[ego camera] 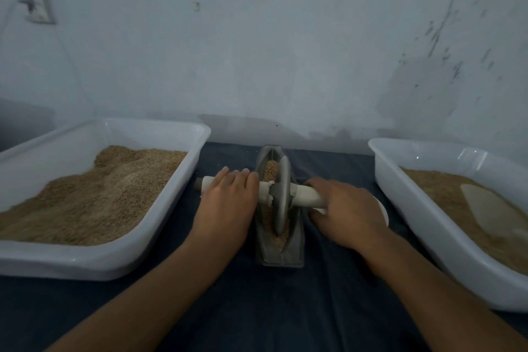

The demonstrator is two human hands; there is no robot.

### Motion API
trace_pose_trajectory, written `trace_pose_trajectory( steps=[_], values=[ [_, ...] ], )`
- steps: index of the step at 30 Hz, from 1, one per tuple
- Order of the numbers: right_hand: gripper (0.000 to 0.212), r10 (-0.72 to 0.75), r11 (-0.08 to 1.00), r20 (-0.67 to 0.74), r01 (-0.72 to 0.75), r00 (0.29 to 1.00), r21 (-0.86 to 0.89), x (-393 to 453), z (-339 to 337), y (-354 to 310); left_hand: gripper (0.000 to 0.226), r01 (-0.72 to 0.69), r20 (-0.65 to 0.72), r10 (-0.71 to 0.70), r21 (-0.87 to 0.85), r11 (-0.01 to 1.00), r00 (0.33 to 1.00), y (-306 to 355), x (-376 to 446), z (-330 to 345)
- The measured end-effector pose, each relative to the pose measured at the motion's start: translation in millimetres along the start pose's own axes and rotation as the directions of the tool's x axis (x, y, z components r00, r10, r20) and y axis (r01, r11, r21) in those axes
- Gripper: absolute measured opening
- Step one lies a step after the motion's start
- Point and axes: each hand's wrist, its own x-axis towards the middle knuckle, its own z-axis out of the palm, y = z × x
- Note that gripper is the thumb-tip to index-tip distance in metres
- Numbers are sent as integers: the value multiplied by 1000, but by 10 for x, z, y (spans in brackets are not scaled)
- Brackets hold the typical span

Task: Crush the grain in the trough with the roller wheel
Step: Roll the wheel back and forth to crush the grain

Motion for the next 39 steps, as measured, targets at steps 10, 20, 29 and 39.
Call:
trace_pose_trajectory(
  steps=[10,20,29,39],
  values=[
    [34,-41,994,12,42,999,-98,342,83,23,42,72,-5,-72,-50,996,997,-126,141,216],
    [58,17,994,158,0,987,-108,1048,306,274,27,154,-38,-152,56,987,988,-268,771,503],
    [55,50,996,218,-32,975,-85,1215,301,306,26,195,-35,-192,112,975,981,-263,908,540],
    [43,36,999,78,-32,996,-43,613,221,168,21,120,-67,-119,4,993,991,-97,412,316]
  ],
)
